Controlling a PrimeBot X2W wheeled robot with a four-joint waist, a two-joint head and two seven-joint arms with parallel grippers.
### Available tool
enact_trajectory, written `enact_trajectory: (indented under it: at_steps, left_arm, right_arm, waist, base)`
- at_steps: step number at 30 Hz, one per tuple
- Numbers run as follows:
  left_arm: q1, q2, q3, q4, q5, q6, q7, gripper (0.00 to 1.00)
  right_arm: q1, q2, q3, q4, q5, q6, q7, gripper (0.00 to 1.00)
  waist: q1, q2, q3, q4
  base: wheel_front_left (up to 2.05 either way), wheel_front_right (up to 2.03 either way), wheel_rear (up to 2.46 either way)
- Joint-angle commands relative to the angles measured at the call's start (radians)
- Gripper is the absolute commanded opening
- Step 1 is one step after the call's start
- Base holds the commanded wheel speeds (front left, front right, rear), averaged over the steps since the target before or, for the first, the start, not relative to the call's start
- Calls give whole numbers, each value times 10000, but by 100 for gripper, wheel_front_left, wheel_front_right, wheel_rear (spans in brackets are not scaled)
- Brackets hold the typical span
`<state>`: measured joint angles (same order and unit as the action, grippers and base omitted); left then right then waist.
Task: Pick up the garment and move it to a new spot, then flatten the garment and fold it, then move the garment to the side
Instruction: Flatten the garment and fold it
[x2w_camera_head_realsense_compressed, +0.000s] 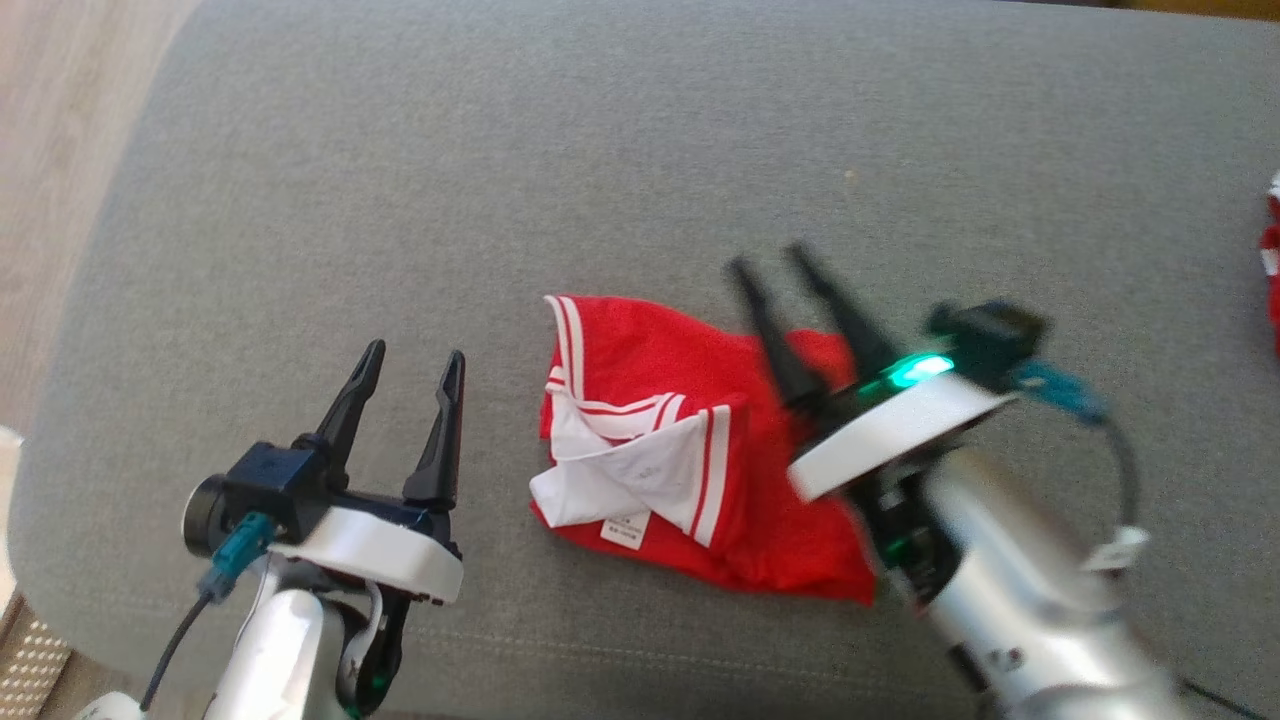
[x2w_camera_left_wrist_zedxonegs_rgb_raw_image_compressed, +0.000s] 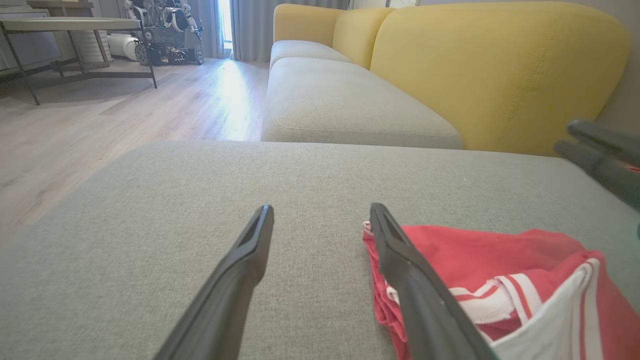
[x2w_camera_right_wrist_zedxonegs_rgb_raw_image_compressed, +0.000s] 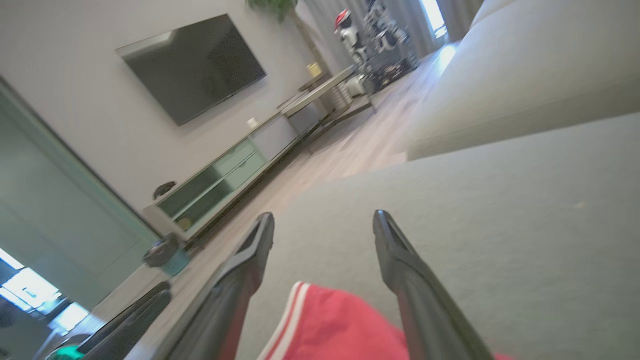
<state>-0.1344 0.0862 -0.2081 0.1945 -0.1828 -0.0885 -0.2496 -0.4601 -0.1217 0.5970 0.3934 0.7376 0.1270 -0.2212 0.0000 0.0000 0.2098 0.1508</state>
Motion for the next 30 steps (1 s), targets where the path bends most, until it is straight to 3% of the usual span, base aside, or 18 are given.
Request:
enact_trajectory:
  at_steps: [1, 14, 20, 30]
  left_arm:
    - [-298, 96, 422, -367, 83, 8, -122, 100]
    - [-89, 274, 633, -348, 83, 104, -122, 100]
    - [-1, 357, 712, -292, 44, 150, -122, 100]
    - [193, 518, 748, -49, -49, 240, -62, 100]
  right_arm:
    - [18, -10, -290, -437, -286, 37, -184, 100]
    - [2426, -564, -5396, -2167, -4129, 37, 127, 100]
    - [3365, -418, -6009, -3356, -4916, 37, 530, 100]
    - [4413, -266, -6033, -4528, -5249, 37, 1173, 100]
  waist:
    - [0, 0, -75, -137]
    - [0, 0, -450, -733]
    - [0, 0, -607, -814]
    - [0, 0, -826, -803]
  base:
    - [0, 0, 0]
    - [0, 0, 0]
    - [0, 0, 0]
    - [0, 0, 0]
